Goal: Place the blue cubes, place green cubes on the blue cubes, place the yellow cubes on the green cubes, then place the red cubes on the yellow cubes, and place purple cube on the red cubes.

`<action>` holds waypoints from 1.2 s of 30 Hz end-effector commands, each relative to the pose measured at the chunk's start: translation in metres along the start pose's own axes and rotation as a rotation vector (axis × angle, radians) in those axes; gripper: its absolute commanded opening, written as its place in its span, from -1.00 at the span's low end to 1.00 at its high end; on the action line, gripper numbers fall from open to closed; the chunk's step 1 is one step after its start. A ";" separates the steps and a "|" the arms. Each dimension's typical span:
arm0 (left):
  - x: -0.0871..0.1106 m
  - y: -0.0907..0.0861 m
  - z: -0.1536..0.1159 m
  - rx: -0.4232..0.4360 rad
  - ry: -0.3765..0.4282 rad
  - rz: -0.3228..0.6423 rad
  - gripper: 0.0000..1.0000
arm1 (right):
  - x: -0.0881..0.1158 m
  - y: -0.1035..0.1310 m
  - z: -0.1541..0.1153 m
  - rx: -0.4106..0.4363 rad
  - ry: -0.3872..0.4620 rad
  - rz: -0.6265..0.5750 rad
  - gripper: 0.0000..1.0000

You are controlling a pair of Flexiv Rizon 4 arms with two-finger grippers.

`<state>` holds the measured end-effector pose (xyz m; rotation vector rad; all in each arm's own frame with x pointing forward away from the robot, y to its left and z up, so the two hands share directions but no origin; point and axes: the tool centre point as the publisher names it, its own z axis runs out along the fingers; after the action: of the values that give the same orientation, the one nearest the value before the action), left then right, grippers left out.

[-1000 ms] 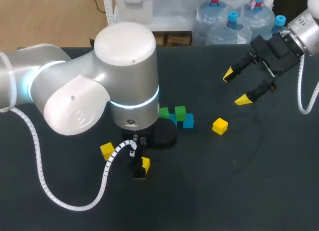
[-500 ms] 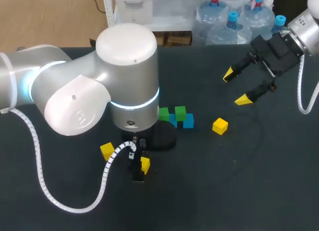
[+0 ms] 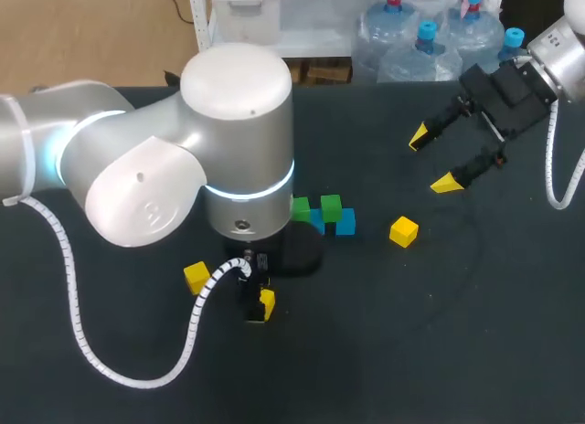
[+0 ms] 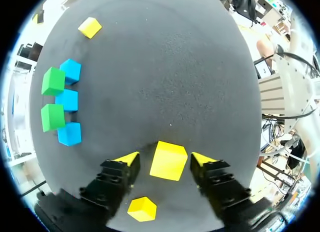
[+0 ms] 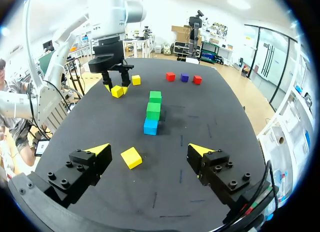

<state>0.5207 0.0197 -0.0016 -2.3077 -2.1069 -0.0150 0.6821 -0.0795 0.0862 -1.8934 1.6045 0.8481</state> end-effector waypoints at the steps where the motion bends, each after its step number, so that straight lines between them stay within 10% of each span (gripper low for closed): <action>1: -0.001 0.002 0.001 0.003 0.002 -0.004 -0.71 | 0.000 0.000 0.000 0.000 -0.001 -0.001 1.00; 3: -0.001 0.002 0.002 0.005 -0.001 -0.013 -1.00 | 0.000 0.000 0.000 0.000 -0.001 -0.001 1.00; 15: -0.010 0.006 -0.012 0.013 0.028 -0.084 -1.00 | 0.000 0.000 0.000 0.000 -0.001 -0.001 1.00; 24: -0.039 0.046 -0.059 -0.158 -0.016 -0.224 -1.00 | 0.000 0.000 0.000 0.000 -0.001 -0.001 1.00; 36: -0.069 0.098 -0.080 -0.156 0.037 -0.196 -1.00 | 0.000 0.000 0.000 0.000 -0.001 -0.001 1.00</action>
<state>0.5972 -0.0477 0.0761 -2.1865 -2.4293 -0.2202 0.6821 -0.0795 0.0862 -1.8934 1.6045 0.8482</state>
